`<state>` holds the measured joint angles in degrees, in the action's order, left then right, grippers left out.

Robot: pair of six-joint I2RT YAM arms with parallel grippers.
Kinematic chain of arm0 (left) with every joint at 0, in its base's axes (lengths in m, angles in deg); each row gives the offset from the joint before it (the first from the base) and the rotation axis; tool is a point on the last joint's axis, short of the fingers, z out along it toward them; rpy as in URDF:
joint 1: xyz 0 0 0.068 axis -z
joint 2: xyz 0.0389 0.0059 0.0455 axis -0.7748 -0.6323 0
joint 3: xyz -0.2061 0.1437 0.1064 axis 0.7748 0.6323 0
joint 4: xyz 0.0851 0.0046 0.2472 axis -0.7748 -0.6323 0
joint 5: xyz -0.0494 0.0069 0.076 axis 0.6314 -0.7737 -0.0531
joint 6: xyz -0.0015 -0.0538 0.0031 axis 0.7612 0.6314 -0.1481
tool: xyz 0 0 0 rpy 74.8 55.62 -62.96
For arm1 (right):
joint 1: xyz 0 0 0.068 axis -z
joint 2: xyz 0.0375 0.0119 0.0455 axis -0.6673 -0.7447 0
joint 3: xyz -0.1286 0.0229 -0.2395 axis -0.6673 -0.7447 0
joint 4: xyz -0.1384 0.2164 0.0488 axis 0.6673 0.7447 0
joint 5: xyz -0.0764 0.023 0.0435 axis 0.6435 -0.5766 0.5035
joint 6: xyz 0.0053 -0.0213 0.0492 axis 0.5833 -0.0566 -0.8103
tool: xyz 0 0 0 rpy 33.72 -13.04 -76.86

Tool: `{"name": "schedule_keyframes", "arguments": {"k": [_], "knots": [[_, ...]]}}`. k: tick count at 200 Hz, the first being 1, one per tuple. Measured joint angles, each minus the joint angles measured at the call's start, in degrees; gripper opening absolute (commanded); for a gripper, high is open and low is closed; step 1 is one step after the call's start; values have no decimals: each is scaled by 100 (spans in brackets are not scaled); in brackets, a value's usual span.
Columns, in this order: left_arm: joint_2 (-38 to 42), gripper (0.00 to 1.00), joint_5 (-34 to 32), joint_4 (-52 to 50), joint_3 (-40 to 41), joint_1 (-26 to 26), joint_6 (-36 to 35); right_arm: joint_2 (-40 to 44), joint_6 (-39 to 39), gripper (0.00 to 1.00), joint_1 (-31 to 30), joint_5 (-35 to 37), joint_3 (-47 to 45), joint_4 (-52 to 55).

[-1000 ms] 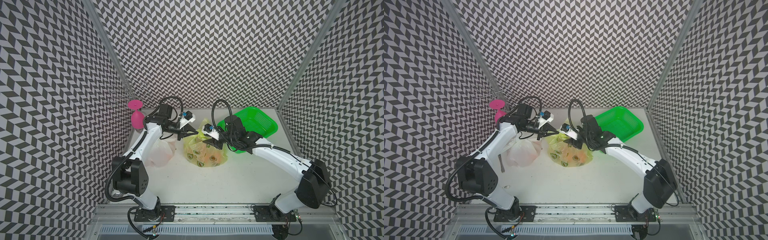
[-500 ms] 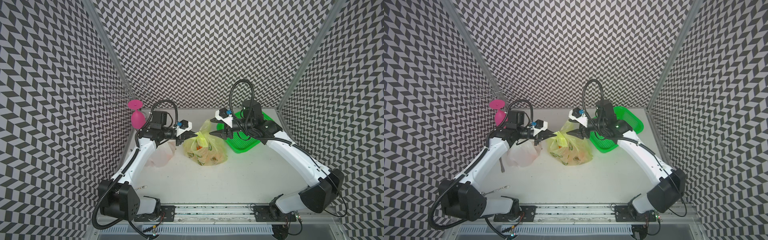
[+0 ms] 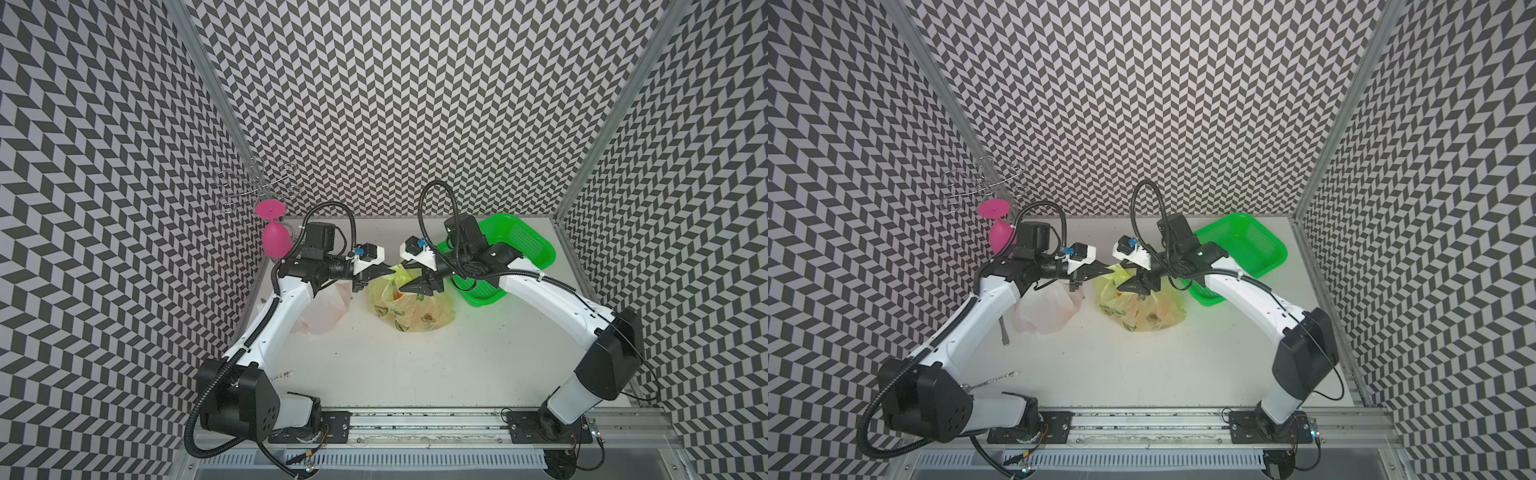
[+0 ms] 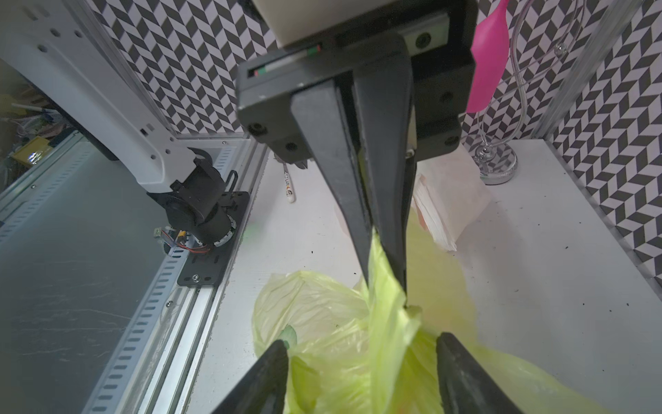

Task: Place the oranges into plastic bags & tie knots
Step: Tie the plastic bag at the center of the board.

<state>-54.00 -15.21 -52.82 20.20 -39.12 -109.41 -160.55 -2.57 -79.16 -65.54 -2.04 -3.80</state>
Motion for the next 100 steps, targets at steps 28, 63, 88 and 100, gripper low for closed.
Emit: {"name": "schedule_keyframes", "arguments": {"k": [28, 63, 88, 100], "knots": [[0, 0, -2, 0, 0, 0, -4, -114, 232, 51, -9, 214, 197, 188], [0, 0, -9, 0, 0, 7, -7, -120, 444, 52, -24, 514, 243, 330], [0, 0, -17, 0, 0, 28, -17, -153, 520, 50, -33, 691, 433, 422], [0, 0, -17, 0, 0, 33, -17, -170, 566, 50, -35, 776, 538, 446]]}}
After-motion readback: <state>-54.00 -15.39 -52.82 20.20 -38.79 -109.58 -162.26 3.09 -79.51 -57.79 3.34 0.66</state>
